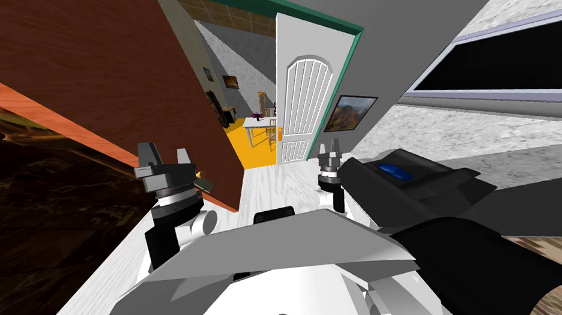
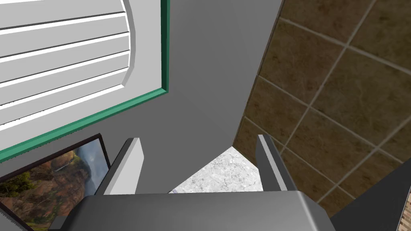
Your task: Pull the door open
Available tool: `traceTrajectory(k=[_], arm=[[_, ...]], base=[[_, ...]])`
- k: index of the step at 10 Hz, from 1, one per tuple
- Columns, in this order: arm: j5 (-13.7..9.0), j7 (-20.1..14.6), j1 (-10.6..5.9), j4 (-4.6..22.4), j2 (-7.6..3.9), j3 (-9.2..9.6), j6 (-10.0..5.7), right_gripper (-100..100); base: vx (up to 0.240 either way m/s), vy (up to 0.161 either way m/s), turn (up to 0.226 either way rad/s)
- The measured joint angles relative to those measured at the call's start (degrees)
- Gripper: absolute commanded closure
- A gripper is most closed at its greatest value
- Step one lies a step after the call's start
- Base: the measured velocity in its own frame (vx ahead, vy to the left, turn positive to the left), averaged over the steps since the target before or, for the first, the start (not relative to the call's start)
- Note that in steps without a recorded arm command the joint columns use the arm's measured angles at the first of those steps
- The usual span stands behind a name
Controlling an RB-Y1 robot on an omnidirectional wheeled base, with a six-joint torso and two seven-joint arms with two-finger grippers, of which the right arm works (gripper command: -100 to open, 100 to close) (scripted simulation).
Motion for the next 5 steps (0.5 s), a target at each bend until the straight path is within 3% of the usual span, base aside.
traceTrajectory(k=[5], arm=[[0.2, 0.0, -2.87, 5.4, -1.09, 0.0, 0.79, -100]], base=[[0.148, -0.014, 0.023]])
